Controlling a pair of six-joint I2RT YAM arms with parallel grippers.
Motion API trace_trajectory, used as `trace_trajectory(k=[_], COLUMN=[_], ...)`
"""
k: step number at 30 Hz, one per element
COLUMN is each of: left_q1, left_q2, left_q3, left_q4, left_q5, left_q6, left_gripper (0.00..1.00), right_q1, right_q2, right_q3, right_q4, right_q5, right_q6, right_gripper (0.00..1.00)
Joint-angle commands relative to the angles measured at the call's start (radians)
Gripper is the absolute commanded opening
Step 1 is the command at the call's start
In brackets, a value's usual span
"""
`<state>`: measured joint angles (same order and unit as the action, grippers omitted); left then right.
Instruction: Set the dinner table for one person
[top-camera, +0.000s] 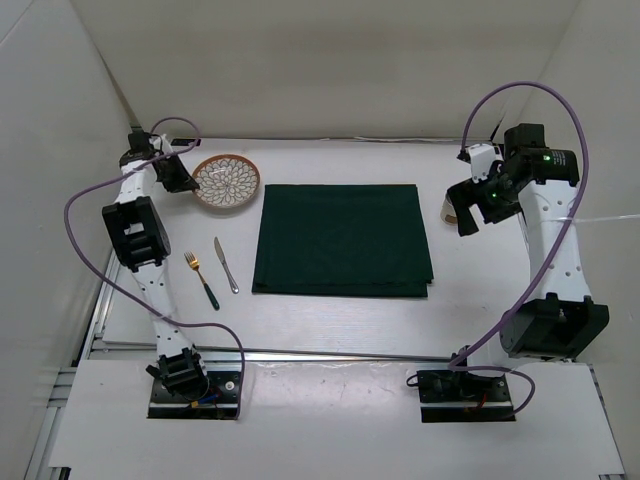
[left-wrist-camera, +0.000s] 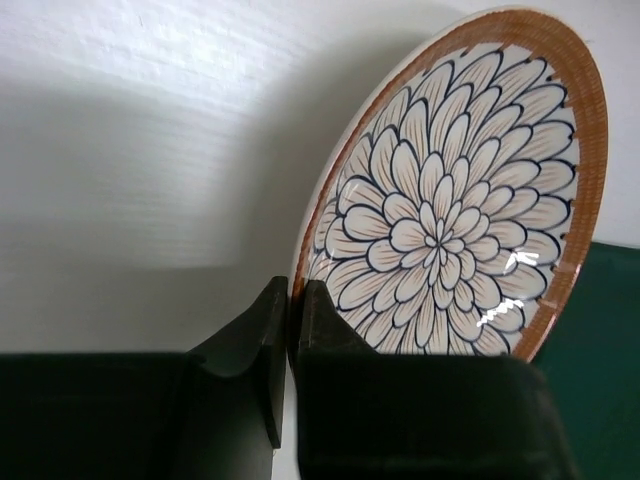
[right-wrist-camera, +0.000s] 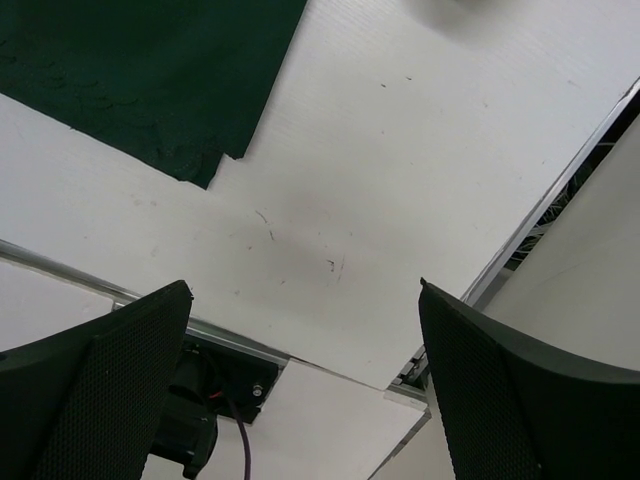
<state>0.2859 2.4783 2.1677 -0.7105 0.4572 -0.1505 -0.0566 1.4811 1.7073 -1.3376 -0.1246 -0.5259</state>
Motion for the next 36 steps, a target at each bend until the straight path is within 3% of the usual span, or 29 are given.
trace_trajectory(k=[1,10,17,23,28,36], left_q1=[0.025,0.087,-0.026,-0.296,-0.525,-0.591], left_q2=[-0.102,-0.392,-0.571,-0.628,-0.541,-0.319], left_q3=[-0.078,-0.089,-0.172,-0.357,-0.433,-0.254], left_q4=[0.017,0.059,0.059,0.059,0.059,0.077], left_q5=[0.012,0.420,0.595,0.526,0.436,0.384], left_q6=[-0.053,-0.156,-0.190,-0.084,0.025,0.014], left_gripper=[0.10,0.10,0.10,0.10,0.10,0.10], right_q1=[0.001,-0.008,-0.008,-0.008,-0.017,-0.026], right_q2=[-0.008,-0.070,-0.128,-0.160,-0.214,-0.260], right_q3=[0.025,-0.077,-0.075,-0.015,-0.040,-0.075], right_q4=[-0.087,-0.055,-0.046,-0.037,-0.026,-0.035], right_q5=[0.028,0.065,0.083,0.132,0.141,0.141], right_q6=[0.012,0.003,0.023,0.032,0.041,0.041], right_gripper=[0.97,1.00,1.00,1.00,1.00,1.00])
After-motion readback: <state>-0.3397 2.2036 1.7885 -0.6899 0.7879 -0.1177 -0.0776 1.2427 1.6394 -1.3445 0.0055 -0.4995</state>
